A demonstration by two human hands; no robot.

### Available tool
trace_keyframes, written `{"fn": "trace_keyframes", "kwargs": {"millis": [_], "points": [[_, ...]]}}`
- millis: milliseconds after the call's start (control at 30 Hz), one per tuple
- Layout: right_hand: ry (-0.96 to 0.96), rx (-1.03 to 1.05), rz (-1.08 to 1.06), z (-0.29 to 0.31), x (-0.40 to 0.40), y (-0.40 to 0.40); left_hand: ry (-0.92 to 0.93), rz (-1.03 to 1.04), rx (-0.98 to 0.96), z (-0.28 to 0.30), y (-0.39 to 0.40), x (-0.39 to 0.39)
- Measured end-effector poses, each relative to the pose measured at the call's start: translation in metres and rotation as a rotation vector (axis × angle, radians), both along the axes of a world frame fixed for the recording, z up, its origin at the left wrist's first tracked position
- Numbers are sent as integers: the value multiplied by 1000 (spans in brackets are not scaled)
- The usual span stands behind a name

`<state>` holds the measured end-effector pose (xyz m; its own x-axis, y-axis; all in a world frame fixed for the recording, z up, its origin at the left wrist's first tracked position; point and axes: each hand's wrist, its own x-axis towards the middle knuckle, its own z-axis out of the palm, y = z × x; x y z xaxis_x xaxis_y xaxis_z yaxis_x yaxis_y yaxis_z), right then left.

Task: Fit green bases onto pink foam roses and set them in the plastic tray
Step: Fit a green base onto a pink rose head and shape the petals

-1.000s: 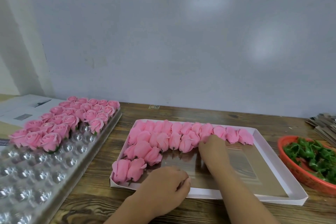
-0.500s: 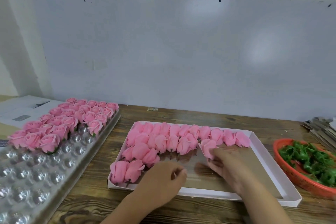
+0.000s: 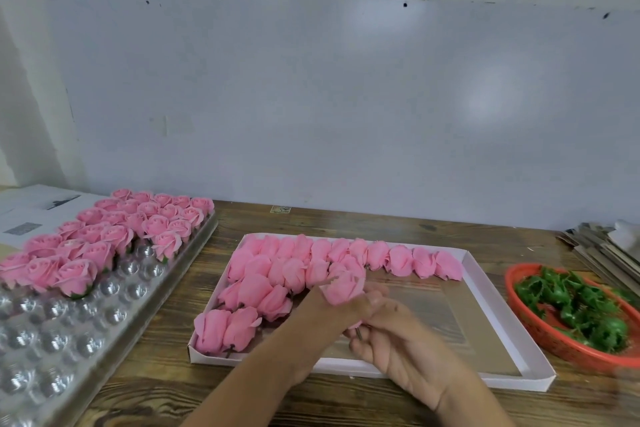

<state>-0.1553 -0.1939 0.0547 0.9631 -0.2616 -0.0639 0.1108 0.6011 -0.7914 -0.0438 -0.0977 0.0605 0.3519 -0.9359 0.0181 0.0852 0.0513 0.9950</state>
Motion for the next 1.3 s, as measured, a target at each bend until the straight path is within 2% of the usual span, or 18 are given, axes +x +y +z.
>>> {"fn": "trace_keyframes", "kwargs": {"millis": [167, 300, 600, 767, 1000, 1100, 1300], "points": [[-36, 7, -76, -9, 6, 7, 73, 172, -53, -6, 1, -9], [-79, -65, -84, -11, 7, 13, 36, 174, -64, -4, 4, -9], [-58, -35, -3, -10, 6, 15, 9, 148, -47, 5, 13, -8], [32, 18, 84, -7, 6, 15, -11, 130, -54, 4, 15, -5], [31, -36, -8, -11, 11, 21, -40, 295, -94, 5, 13, -8], [38, -3, -28, -15, 14, 22, -56, 284, -95, 5, 14, -11], [91, 9, 121, -13, 9, 21, -69, 176, -130, 5, 19, -12]]}}
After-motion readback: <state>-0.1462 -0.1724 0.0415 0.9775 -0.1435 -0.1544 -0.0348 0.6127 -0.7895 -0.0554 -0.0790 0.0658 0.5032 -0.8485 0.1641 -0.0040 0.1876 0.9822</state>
